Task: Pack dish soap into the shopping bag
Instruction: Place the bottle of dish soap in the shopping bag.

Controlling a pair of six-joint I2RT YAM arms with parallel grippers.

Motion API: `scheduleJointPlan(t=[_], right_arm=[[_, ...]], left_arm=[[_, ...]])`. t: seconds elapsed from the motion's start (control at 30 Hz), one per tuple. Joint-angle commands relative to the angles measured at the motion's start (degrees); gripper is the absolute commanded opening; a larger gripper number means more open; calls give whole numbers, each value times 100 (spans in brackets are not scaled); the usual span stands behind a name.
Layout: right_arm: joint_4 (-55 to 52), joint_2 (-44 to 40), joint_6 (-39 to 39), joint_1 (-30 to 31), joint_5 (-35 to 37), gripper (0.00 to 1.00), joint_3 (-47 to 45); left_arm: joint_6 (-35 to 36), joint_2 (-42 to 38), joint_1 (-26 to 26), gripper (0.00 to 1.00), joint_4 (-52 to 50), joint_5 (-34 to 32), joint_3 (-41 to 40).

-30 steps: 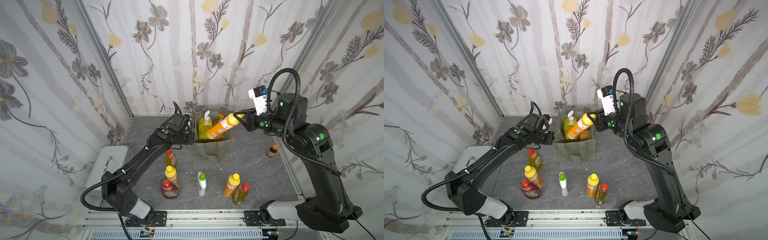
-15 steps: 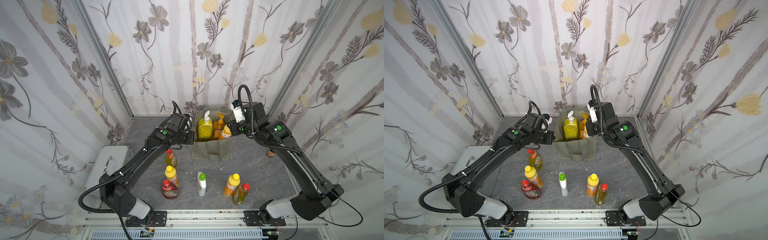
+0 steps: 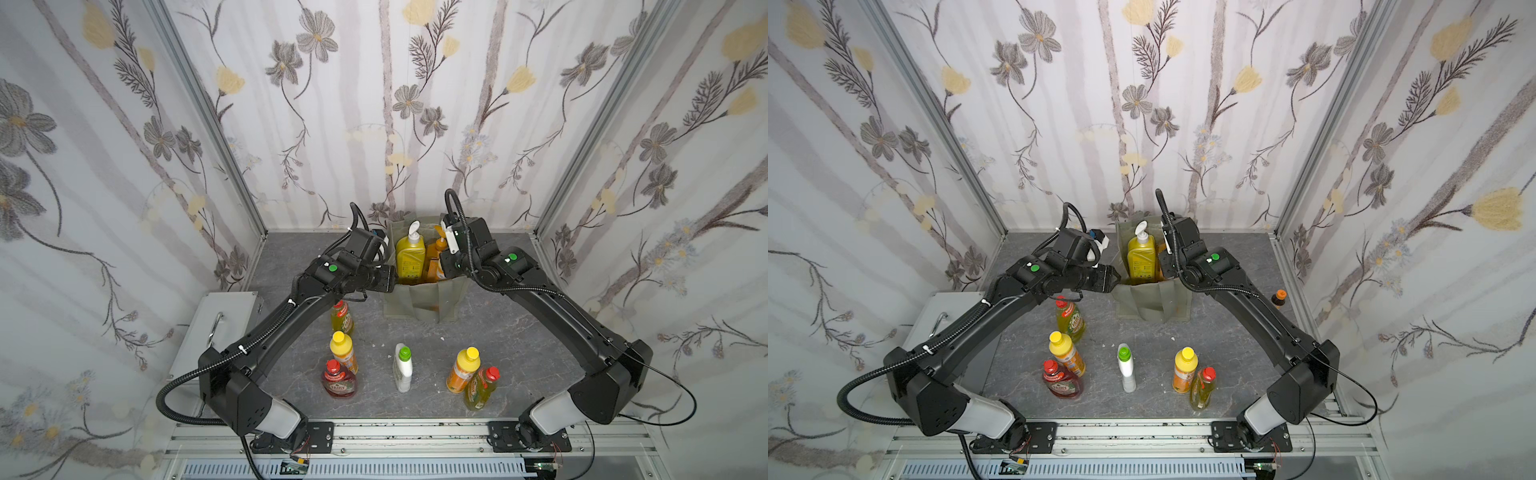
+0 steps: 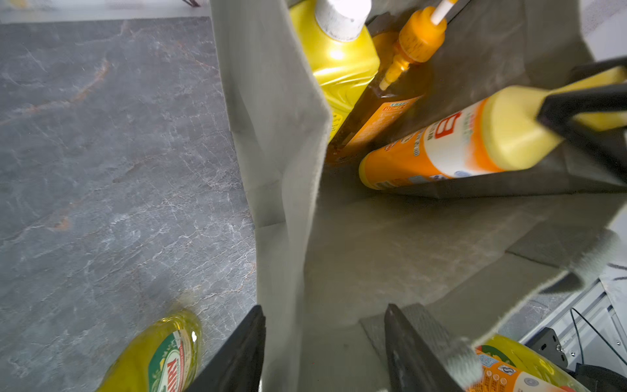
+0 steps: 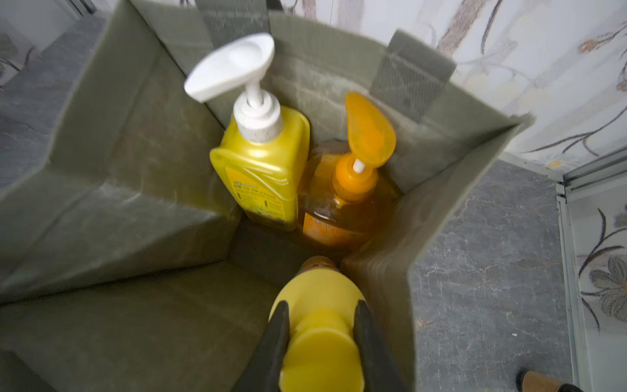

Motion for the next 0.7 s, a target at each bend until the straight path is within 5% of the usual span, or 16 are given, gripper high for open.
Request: scheduleJointPlan(t=[0.0, 0.2, 0.67], right_arm=[[651, -248, 192, 37, 319, 4, -478], [943, -338, 336, 23, 250, 4, -1023], [1024, 254, 183, -318, -154, 4, 211]], left_arm=[[146, -114, -89, 58, -131, -370, 88], [204, -260, -571, 59, 129, -501, 1], [-118, -243, -1054, 61, 1503, -168, -12]])
